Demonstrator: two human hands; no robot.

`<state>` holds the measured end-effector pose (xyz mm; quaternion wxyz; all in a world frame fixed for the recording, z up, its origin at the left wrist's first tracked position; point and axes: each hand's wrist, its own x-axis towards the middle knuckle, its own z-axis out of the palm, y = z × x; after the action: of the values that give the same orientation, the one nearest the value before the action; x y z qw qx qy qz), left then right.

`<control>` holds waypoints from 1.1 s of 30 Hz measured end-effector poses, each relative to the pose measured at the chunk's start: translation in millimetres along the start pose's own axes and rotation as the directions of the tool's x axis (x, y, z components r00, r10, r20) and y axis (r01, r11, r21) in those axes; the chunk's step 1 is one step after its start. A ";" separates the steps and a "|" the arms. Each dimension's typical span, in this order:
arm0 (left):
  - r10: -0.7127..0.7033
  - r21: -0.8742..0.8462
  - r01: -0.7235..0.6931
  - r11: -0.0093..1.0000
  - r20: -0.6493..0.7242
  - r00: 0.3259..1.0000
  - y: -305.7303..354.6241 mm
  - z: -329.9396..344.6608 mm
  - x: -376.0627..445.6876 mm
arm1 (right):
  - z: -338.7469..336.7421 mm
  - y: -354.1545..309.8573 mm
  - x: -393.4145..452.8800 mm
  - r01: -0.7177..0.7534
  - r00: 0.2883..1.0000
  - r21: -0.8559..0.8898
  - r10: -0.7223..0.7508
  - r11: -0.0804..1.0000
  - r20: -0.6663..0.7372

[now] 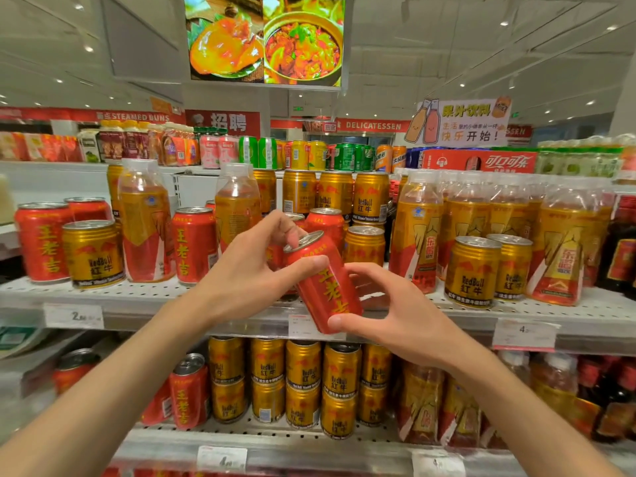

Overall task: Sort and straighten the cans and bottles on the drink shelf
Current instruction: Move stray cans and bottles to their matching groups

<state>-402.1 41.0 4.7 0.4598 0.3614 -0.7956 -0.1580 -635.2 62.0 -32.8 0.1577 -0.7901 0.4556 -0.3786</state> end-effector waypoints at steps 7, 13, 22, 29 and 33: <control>-0.069 -0.036 0.069 0.997 -0.026 0.997 -21.2 -21.6 -18.3 | 14.9 -9.2 6.5 0.036 0.999 0.018 -0.036 0.999 0.003; -0.057 -0.055 0.057 0.997 0.008 0.998 -46.8 -59.0 -37.4 | 41.5 -36.7 20.4 0.043 0.999 0.002 -0.042 0.999 -0.003; -0.019 -0.102 0.024 0.995 0.048 0.999 -119.8 -163.3 -71.4 | 136.2 -112.4 63.0 -0.004 1.000 -0.013 0.003 1.000 -0.026; -0.037 -0.122 0.051 0.991 0.114 0.993 -156.2 -230.3 -88.6 | 194.1 -153.7 89.6 -0.023 1.000 0.020 0.023 1.000 -0.017; -0.026 -0.080 0.034 0.996 0.091 0.996 -164.3 -256.4 -91.6 | 213.2 -170.3 103.7 -0.001 1.000 0.015 0.001 1.000 -0.005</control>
<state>-85.6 14.6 -12.7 0.4356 0.3467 -0.8028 -0.2135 -343.8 45.7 -25.9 0.1629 -0.7877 0.4534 -0.3839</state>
